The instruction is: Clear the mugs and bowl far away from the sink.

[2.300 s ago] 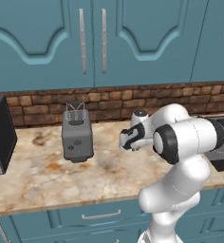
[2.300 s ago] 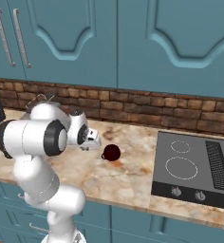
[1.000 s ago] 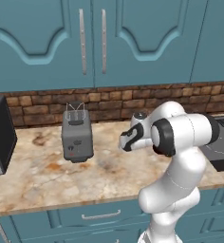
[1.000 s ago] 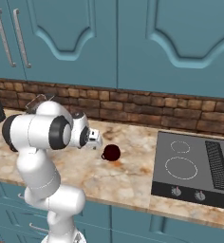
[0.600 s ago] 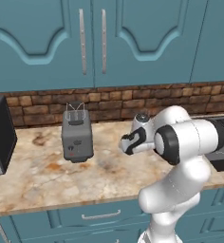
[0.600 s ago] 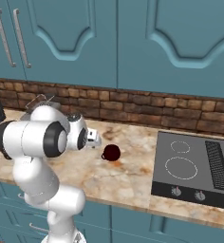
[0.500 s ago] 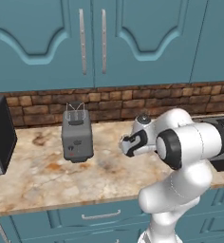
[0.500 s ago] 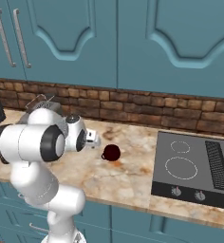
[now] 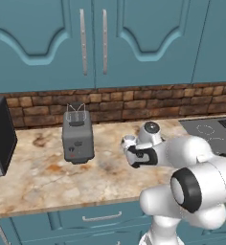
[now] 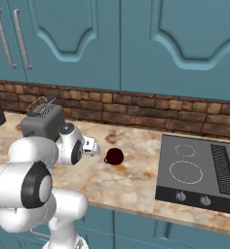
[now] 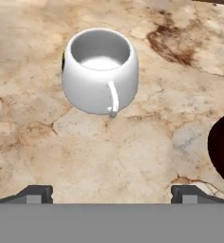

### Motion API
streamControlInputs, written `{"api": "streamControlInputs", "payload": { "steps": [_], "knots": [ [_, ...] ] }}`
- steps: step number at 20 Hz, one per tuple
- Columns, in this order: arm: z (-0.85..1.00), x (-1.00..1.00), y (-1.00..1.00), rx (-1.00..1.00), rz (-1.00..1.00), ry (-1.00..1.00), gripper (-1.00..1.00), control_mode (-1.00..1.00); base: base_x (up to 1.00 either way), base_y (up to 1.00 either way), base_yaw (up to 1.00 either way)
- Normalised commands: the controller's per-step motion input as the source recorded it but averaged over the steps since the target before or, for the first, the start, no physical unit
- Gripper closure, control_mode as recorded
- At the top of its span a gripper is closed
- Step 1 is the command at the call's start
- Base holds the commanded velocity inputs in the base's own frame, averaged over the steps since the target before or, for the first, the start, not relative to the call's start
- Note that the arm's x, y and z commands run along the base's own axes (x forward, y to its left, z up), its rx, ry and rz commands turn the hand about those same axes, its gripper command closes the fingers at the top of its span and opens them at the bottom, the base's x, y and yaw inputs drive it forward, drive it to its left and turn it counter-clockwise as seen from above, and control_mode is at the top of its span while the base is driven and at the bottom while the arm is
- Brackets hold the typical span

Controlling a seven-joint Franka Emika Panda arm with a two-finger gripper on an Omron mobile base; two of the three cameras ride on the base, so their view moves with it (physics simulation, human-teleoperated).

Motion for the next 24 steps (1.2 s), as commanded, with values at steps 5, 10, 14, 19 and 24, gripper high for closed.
{"api": "streamControlInputs", "payload": {
  "steps": [5,10,14,19,24],
  "knots": [
    [0.46,-0.41,0.0,0.0,-0.04,0.0,-1.0,-1.0,0.0,0.0,0.0],
    [0.41,-0.59,0.0,0.0,-0.05,0.0,-1.0,-1.0,0.0,0.0,0.0],
    [0.18,-0.74,0.0,0.0,-0.05,-0.06,-1.0,-1.0,0.0,0.0,0.0],
    [0.19,-0.79,-0.02,0.0,0.0,-0.16,-1.0,-1.0,0.0,0.0,0.0],
    [0.36,-0.87,-0.01,0.0,0.0,-0.06,-1.0,-1.0,0.0,0.0,0.0]
  ]
}}
